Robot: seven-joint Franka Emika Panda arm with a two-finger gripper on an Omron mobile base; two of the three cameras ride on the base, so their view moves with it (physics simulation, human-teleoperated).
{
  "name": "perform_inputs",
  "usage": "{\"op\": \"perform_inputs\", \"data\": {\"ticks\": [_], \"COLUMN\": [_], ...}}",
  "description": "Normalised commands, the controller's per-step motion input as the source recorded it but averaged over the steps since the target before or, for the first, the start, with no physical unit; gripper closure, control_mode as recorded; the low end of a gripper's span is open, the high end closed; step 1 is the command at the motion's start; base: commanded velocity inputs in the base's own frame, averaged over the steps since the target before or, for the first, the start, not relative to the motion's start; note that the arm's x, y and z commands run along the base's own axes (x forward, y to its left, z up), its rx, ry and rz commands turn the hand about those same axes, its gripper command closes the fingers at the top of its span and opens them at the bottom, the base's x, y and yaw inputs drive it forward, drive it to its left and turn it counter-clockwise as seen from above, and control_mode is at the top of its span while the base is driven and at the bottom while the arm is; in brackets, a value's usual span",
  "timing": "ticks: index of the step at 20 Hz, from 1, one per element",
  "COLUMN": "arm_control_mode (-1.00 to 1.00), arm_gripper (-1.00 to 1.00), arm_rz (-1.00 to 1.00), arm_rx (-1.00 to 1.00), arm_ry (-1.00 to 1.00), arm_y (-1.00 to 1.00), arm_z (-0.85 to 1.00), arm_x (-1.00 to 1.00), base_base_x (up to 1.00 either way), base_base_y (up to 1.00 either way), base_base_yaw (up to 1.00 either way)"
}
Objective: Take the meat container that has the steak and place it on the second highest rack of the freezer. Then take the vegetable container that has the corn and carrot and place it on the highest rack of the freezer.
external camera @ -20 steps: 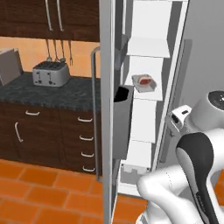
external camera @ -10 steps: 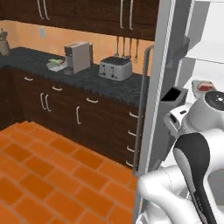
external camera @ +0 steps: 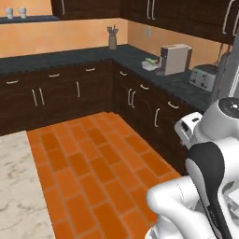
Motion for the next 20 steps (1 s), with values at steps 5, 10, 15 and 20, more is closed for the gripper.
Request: {"op": "perform_inputs", "data": {"ticks": [5,10,15,20], "arm_control_mode": [1.00,1.00,1.00,1.00], "arm_gripper": [-1.00,-1.00,-1.00,-1.00], "arm_rz": [0.00,0.00,0.00,0.00], "arm_rx": [0.00,0.00,0.00,0.00], "arm_ry": [0.00,0.00,0.00,0.00], "arm_y": [0.00,0.00,0.00,0.00], "arm_z": [0.00,0.00,0.00,0.00], "arm_x": [0.00,0.00,0.00,0.00], "base_base_x": [0.66,1.00,1.00,1.00], "base_base_y": [0.05,0.01,0.11,0.11], "base_base_yaw": [0.46,0.06,-0.17,-0.39]}}
